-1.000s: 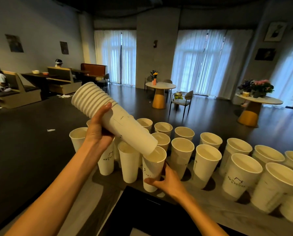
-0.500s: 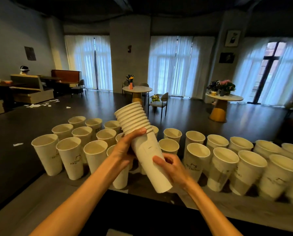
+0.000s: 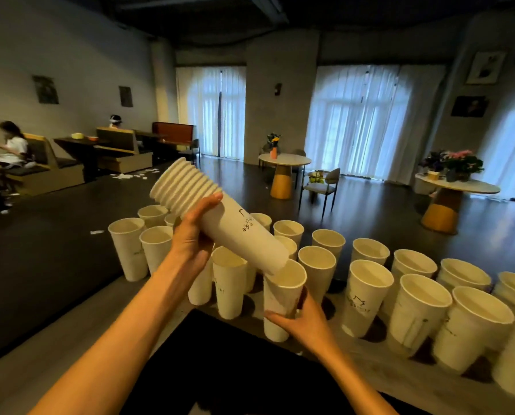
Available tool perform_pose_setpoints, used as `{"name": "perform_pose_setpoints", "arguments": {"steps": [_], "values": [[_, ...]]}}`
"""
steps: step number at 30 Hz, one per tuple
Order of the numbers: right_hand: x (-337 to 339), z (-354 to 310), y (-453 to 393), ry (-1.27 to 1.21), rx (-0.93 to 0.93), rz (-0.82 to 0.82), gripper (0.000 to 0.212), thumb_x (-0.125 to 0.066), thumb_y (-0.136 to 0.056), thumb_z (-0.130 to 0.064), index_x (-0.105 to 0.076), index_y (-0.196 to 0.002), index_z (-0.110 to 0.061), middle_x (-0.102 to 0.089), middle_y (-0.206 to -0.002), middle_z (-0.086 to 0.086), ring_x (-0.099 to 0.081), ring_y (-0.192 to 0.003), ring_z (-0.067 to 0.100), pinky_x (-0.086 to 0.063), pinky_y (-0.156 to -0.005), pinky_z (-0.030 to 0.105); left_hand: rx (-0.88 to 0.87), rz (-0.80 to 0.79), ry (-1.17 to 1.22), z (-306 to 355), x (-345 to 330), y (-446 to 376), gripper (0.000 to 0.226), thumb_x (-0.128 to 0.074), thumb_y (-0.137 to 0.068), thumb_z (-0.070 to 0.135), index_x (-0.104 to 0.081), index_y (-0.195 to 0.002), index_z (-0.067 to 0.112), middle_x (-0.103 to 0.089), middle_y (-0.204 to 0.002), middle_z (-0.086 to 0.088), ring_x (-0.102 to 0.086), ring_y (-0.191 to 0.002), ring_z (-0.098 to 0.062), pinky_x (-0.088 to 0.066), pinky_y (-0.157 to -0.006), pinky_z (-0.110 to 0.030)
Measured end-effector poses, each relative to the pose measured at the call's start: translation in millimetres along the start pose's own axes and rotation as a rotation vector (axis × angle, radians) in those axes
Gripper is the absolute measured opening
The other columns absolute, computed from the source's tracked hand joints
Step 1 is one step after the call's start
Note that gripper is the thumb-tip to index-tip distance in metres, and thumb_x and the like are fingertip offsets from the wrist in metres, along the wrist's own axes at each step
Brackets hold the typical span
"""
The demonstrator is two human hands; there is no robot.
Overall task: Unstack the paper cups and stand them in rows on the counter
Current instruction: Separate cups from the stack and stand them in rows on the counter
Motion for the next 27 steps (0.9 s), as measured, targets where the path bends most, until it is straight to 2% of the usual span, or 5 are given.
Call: {"name": "perform_pose_setpoints", "arguments": {"steps": [6,10,15,19,27], "values": [[-18.0,17.9,-17.5,-0.029,-0.052,0.05,0.085,-0.088,-0.056,-0.056,-0.043,-0.126,-0.042,-0.057,-0.129,-0.014,-0.058,-0.115,0.009,-0.053,-0.09,0.028,0.034,-0.012,0.122,22.3,14.7,-7.8,0.04,-0.082,-0.065,0.01,-0.064,-0.1,0.013,-0.069,-0.096,-0.004,-0.064,-0.097,-0.021,-0.056,-0.092,-0.042],[-54.5,22.0,-31.6,-0.141,0.337,-0.496,0.046,-0.075,-0.078,-0.051,-0.055,-0.12,-0.051,-0.064,-0.118,-0.025,-0.06,-0.109,-0.007,-0.048,-0.1,0.021,0.104,-0.115,0.092,11.9,5.7,-19.0,0.048,-0.08,-0.064,0.012,-0.064,-0.109,0.013,-0.075,-0.091,-0.004,-0.069,-0.092,-0.021,-0.059,-0.076,-0.04],[-1.9,26.3,-6.8,-0.033,0.012,0.223,0.043,-0.059,-0.09,0.006,-0.053,-0.12,-0.025,-0.066,-0.105,0.005,-0.067,-0.084,0.005,-0.057,-0.083,0.032,0.192,-0.301,0.038,-14.8,-29.5,-21.8,0.042,-0.083,-0.066,0.012,-0.067,-0.104,0.014,-0.076,-0.089,-0.005,-0.069,-0.092,-0.023,-0.056,-0.093,-0.047],[42.3,4.8,30.6,-0.218,-0.085,0.345,0.013,-0.057,-0.096,-0.006,-0.068,-0.104,-0.007,-0.07,-0.095,0.01,-0.067,-0.083,0.023,-0.055,-0.069,0.028,0.271,-0.507,-0.116,-62.3,-67.5,-7.1,0.084,-0.091,-0.047,0.028,-0.062,-0.124,0.01,-0.071,-0.115,-0.013,-0.068,-0.102,-0.026,-0.059,-0.085,-0.042],[49.1,-34.2,66.4,-0.473,0.032,0.107,0.089,-0.088,-0.035,-0.069,-0.07,-0.098,-0.008,-0.075,-0.093,0.015,-0.074,-0.077,0.024,-0.061,-0.067,0.035,0.23,-0.566,-0.284,-116.7,-103.4,29.9,0.079,-0.087,-0.037,0.042,-0.065,-0.11,0.02,-0.075,-0.104,-0.009,-0.07,-0.1,-0.03,-0.06,-0.083,-0.044]]}}
Point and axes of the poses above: each hand's wrist, its own y-axis away from the middle knuckle, its own x-axis out of the back of the hand, z = x × y, the point moved 10 cm from there along -y, towards the middle knuckle
